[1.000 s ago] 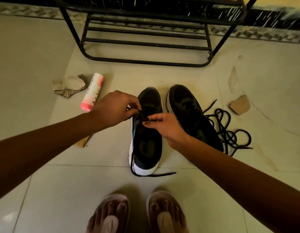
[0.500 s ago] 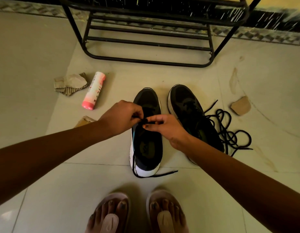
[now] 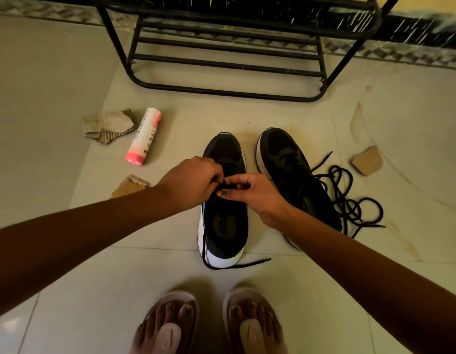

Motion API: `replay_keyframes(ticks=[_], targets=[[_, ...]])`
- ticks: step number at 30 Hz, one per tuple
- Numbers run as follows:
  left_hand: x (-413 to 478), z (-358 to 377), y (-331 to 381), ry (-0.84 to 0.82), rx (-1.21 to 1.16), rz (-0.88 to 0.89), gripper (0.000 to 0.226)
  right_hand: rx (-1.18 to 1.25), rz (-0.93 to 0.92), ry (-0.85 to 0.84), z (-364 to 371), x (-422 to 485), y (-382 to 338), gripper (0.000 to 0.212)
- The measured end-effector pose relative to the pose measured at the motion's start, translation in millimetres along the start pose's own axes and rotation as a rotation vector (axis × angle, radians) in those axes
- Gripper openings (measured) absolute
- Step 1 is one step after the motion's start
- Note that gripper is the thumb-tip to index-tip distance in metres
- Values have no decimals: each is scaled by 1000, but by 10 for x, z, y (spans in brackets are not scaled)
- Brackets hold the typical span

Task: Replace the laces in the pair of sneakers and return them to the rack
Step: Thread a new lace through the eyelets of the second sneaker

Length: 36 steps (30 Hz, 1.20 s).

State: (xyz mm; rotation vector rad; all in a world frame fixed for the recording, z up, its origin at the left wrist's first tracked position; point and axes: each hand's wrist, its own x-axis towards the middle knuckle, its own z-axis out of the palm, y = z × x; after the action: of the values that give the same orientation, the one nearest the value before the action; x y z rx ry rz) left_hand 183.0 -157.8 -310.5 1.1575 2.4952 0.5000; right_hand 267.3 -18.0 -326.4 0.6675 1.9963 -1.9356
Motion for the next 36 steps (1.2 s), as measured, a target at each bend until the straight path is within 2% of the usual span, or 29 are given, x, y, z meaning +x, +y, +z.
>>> replay_keyframes(ticks=[2,4,7,11,16,21,24,26,28,33,36], targets=[[2,14,9,33,-62,-38,14,-29,-8,-9,-8,9,13,31],[9,-2,-25,81,-239,-135,12,-41,-4,-30,-29,21,24,37],[4,18,-96,67,-383,-226,11,-107,-12,-64,-83,41,41,42],[-51,121,-107,81,-541,-325,9,-186,-72,-23,-79,42,58,32],[-36,93,-21,128,-691,-360,24,-491,-273,80,-9,68,123,9],[-25,134,-11,156,-687,-349,27,-469,-291,141,19,92,175,5],[-87,164,23,225,-419,-214,34,-335,-240,122,11,75,135,6],[-159,154,29,179,-189,-83,43,-231,-211,134,-20,63,121,8],[-208,141,10,100,-68,-58,39,-170,-186,152,-53,47,106,8],[-232,177,6,128,-66,-165,37,92,-105,256,-188,27,-59,15],[-265,194,19,127,-128,-212,39,530,-57,334,-416,35,-310,20]])
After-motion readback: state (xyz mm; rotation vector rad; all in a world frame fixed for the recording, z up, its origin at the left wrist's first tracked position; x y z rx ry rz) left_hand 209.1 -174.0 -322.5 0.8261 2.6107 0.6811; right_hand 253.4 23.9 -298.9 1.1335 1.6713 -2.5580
